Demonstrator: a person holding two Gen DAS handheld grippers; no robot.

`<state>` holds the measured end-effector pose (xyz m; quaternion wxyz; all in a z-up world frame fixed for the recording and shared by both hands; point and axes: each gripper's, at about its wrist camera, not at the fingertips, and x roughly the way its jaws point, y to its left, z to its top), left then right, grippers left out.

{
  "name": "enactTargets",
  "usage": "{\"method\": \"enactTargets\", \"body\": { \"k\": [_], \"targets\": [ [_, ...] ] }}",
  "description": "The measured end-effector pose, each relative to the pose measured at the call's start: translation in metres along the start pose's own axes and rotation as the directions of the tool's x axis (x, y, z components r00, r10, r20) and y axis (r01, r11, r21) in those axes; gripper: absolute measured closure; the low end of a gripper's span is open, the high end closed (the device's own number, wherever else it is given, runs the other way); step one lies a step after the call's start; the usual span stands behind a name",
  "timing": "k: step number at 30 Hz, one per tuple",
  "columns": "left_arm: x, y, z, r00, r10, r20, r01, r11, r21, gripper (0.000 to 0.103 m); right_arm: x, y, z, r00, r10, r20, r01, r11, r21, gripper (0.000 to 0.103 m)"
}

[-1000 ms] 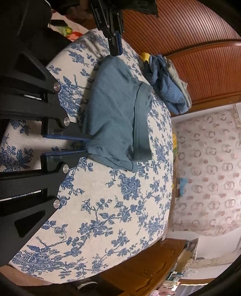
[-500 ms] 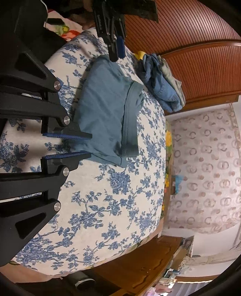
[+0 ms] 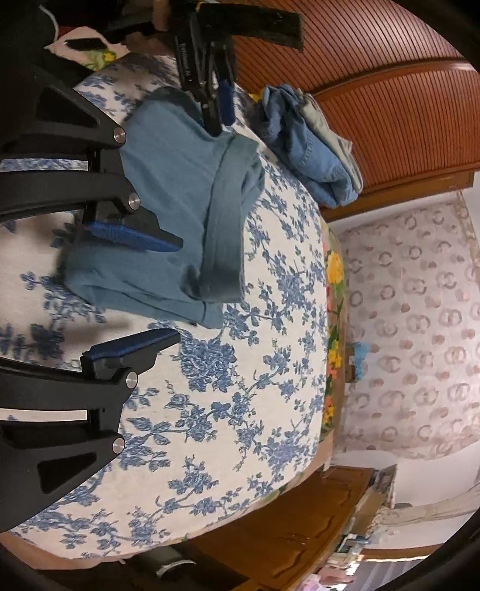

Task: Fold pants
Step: 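Grasp the folded teal shorts edge with the left gripper while the right gripper grasps beside it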

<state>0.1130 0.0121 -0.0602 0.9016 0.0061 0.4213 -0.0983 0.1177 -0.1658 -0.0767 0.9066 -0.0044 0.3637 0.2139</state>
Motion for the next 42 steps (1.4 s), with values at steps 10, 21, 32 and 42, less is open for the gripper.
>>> {"method": "enactTargets", "body": {
  "k": [10, 21, 32, 42],
  "targets": [
    [0.012, 0.004, 0.002, 0.999, -0.037, -0.03, 0.036, 0.999, -0.033, 0.059, 0.038, -0.007, 0.015, 0.996, 0.005, -0.088, -0.005, 1.0, -0.002, 0.059],
    [0.015, 0.006, 0.001, 0.999, -0.05, -0.013, 0.049, 0.998, -0.03, 0.057, 0.054, -0.003, 0.022, 0.991, 0.063, -0.117, -0.064, 0.998, 0.0, 0.06],
    [0.016, 0.014, 0.007, 0.996, -0.086, -0.015, 0.085, 0.994, -0.065, 0.055, 0.056, 0.002, 0.018, 0.993, 0.045, -0.11, -0.047, 0.999, -0.019, 0.063],
    [0.021, 0.021, 0.023, 0.997, -0.078, 0.001, 0.078, 0.994, -0.076, 0.055, 0.056, 0.002, 0.018, 0.993, 0.044, -0.11, -0.047, 0.999, -0.019, 0.063]
  ]
}}
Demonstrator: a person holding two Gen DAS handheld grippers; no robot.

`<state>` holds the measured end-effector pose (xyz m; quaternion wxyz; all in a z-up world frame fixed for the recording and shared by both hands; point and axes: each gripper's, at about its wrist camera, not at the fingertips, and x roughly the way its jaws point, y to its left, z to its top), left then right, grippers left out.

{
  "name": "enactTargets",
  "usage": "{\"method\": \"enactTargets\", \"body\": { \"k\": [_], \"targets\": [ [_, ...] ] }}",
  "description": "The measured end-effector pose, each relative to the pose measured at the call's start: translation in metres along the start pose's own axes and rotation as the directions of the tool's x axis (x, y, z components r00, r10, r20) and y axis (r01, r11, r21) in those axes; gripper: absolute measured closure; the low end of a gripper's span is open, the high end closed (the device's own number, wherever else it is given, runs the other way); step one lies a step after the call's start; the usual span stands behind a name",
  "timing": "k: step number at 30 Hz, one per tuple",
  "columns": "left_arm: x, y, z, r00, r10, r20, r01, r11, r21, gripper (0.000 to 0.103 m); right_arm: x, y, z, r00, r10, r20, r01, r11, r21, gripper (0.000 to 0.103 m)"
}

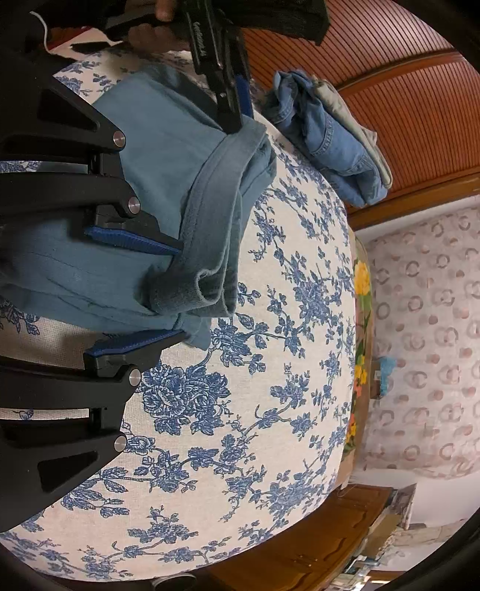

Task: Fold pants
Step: 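Grasp the folded teal shorts edge with the left gripper while the right gripper grasps beside it, then lift the folded teal shorts off the bedspread with both grippers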

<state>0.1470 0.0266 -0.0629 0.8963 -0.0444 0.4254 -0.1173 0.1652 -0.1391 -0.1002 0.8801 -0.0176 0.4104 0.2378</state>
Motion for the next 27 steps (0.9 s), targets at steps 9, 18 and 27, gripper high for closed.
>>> {"method": "enactTargets", "body": {
  "k": [9, 18, 27],
  "targets": [
    [0.013, 0.007, 0.005, 0.999, -0.045, -0.02, 0.045, 0.999, -0.025, 0.054, 0.0, 0.0, 0.0, 1.0, 0.0, 0.0, 0.0, 1.0, 0.0, 0.063],
    [0.009, 0.007, 0.002, 0.996, -0.083, 0.017, 0.083, 0.995, -0.049, 0.067, 0.0, 0.0, 0.0, 1.0, -0.003, 0.0, 0.003, 1.0, -0.002, 0.063],
    [-0.016, -0.01, 0.002, 0.993, -0.093, 0.08, 0.092, 0.996, 0.013, 0.087, 0.0, -0.004, -0.001, 1.0, 0.003, 0.004, -0.003, 1.0, 0.011, 0.081]
  ]
}}
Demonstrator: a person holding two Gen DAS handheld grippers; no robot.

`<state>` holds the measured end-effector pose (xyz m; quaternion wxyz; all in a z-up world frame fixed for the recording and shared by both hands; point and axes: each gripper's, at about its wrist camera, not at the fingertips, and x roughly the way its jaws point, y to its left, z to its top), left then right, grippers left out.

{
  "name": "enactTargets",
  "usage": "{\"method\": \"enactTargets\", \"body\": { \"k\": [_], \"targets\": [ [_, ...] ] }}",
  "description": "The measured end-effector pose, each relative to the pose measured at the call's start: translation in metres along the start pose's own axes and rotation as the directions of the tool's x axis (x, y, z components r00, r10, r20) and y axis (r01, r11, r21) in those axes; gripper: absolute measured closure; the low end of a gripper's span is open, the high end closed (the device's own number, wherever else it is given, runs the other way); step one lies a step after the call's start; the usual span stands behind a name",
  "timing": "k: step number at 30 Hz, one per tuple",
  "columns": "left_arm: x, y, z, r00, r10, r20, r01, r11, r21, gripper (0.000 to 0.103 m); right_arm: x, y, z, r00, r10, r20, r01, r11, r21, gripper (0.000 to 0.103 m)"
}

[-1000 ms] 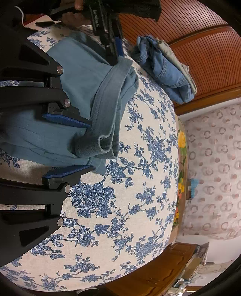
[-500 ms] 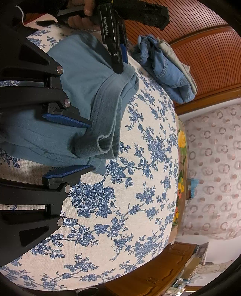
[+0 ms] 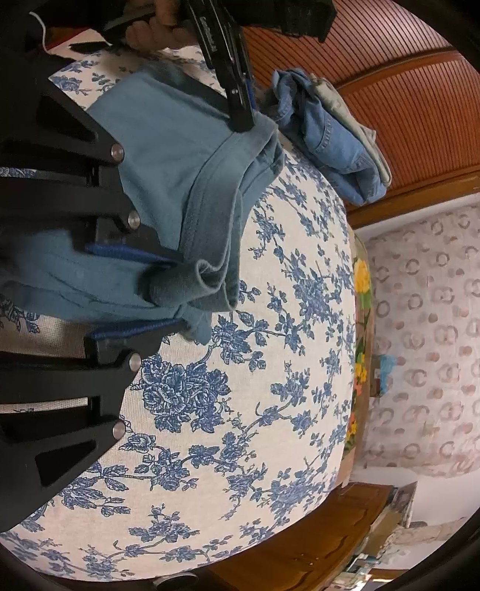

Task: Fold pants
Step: 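Lift the folded teal shorts off the bedspread with both grippers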

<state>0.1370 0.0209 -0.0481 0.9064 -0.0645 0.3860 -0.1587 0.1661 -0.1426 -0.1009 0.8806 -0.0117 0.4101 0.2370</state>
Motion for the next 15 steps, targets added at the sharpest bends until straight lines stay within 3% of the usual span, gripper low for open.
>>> {"method": "enactTargets", "body": {
  "k": [6, 15],
  "targets": [
    [-0.021, -0.013, 0.001, 0.999, -0.016, 0.052, 0.014, 0.999, 0.032, 0.089, -0.004, 0.001, -0.001, 1.0, 0.007, 0.014, -0.006, 1.0, -0.01, 0.091],
    [-0.047, -0.026, 0.006, 0.992, -0.033, 0.124, 0.025, 0.998, 0.066, 0.089, -0.027, 0.013, 0.0, 0.996, -0.015, 0.091, 0.019, 0.999, -0.037, 0.093]
  ]
}}
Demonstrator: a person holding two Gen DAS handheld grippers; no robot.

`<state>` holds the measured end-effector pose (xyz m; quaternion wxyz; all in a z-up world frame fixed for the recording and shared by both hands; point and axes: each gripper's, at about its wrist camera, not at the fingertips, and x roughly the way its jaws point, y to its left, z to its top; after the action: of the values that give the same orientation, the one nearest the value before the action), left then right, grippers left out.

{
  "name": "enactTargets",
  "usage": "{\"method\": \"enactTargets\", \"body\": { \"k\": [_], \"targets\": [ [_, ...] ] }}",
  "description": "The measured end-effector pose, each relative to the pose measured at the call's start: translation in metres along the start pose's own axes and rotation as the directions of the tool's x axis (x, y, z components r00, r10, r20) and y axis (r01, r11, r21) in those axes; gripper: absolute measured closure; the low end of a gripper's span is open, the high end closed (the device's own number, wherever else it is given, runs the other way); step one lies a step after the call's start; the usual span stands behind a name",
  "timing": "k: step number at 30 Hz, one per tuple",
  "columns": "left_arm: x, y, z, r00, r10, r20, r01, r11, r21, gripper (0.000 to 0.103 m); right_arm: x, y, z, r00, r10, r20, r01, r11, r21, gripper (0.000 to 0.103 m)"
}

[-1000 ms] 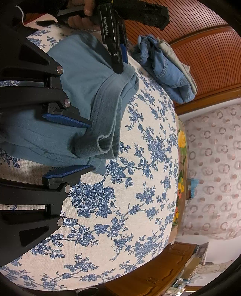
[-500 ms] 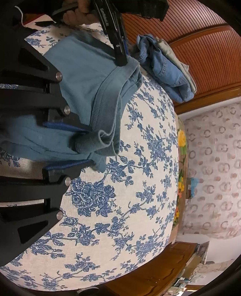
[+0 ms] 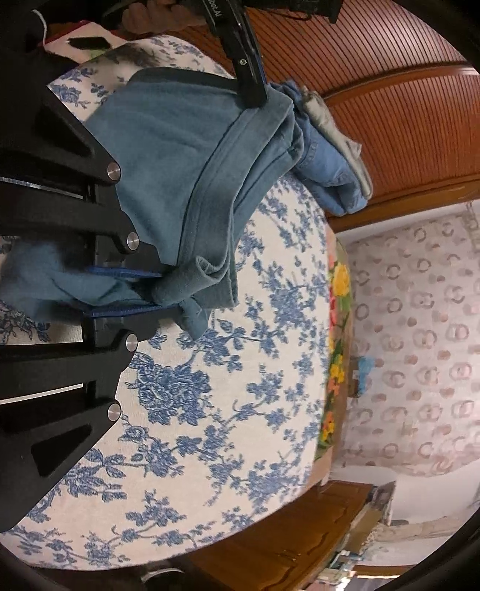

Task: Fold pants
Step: 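Lift the folded teal shorts off the bedspread with both grippers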

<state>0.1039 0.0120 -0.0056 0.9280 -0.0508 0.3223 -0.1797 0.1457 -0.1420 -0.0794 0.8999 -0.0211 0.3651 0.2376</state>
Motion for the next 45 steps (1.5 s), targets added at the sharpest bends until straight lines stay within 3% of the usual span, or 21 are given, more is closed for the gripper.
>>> {"method": "enactTargets", "body": {
  "k": [23, 35, 45],
  "targets": [
    [-0.05, 0.012, 0.034, 0.986, 0.076, 0.145, -0.084, 0.995, 0.048, 0.09, -0.04, 0.05, 0.064, 0.988, 0.0, 0.156, 0.027, 0.986, -0.167, 0.094],
    [-0.065, 0.052, 0.047, 0.974, 0.129, 0.184, -0.133, 0.991, 0.009, 0.09, -0.025, 0.076, 0.112, 0.981, 0.044, 0.191, 0.0, 0.974, -0.228, 0.094],
    [-0.07, 0.088, 0.076, 0.956, 0.194, 0.222, -0.195, 0.981, -0.016, 0.09, 0.01, 0.1, 0.176, 0.968, 0.106, 0.228, -0.032, 0.951, -0.307, 0.094]
  ]
}}
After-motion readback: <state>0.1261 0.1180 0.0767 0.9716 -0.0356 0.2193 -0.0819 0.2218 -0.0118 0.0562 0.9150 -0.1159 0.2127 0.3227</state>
